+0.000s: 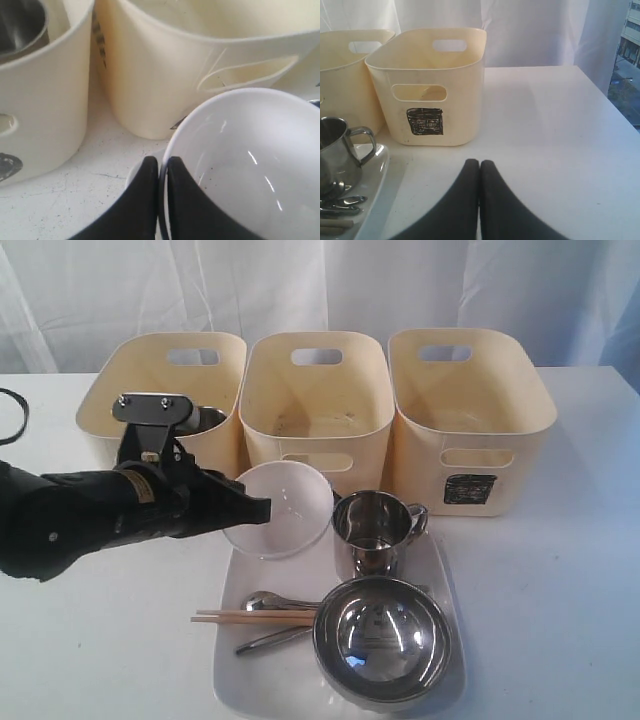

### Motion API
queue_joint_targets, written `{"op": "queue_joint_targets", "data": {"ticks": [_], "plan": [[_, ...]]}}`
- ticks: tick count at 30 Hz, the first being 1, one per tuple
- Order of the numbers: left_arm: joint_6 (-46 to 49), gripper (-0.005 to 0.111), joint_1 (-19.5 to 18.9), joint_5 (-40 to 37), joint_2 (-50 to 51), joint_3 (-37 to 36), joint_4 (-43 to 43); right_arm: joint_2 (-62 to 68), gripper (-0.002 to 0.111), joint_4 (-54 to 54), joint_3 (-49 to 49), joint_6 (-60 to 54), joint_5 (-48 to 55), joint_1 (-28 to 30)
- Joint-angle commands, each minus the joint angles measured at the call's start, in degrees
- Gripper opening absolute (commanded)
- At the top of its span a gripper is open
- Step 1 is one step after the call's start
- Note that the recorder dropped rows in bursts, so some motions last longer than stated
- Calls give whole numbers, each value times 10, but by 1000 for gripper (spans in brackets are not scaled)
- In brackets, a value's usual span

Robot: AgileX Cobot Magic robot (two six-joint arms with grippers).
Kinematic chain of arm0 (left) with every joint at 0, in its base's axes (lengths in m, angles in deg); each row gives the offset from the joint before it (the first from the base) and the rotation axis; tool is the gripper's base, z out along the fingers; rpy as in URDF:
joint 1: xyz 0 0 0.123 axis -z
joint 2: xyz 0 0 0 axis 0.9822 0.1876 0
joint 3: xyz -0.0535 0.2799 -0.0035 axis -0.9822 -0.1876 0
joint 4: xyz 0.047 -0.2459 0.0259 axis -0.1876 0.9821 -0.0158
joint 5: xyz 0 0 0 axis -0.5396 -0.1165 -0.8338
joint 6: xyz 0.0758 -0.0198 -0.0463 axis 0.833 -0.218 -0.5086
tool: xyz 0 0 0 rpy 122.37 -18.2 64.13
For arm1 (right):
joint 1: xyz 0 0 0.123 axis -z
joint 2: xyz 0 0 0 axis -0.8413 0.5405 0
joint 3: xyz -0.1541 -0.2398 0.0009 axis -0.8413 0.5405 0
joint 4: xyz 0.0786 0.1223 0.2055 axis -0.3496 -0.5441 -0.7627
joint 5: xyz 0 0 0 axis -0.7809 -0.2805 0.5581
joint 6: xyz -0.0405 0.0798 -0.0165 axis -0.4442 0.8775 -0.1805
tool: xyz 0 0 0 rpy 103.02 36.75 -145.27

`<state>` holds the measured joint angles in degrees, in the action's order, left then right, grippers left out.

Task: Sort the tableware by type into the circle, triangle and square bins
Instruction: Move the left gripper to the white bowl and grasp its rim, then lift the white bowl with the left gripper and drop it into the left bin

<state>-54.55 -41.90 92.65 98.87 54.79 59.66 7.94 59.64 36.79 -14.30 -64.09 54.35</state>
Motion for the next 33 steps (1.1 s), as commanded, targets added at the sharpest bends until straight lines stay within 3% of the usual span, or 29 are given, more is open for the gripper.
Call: {"op": "queue_joint_targets", "data": {"ticks": [1,6,14,17,24,28,33], "plan": [[49,0,1,-60,-65,1,-6,-3,0,0,3,1,-8,1],[112,0,1,-80,-126,1,-6,-3,0,0,3,1,-8,1],[250,0,0,32,-179,5,30,-3,0,0,3,1,-8,1],[348,0,0,78,-179,9,104,-3,0,0,3,1,-8,1],[662,0,-13,239,-174,11,383,-3,0,0,3,1,-8,1],[681,0,-58,251,-155,12,406,-3,0,0,3,1,-8,1],[620,0,-110,251,-107,12,354,-3,0,0,3,1,-8,1]]}}
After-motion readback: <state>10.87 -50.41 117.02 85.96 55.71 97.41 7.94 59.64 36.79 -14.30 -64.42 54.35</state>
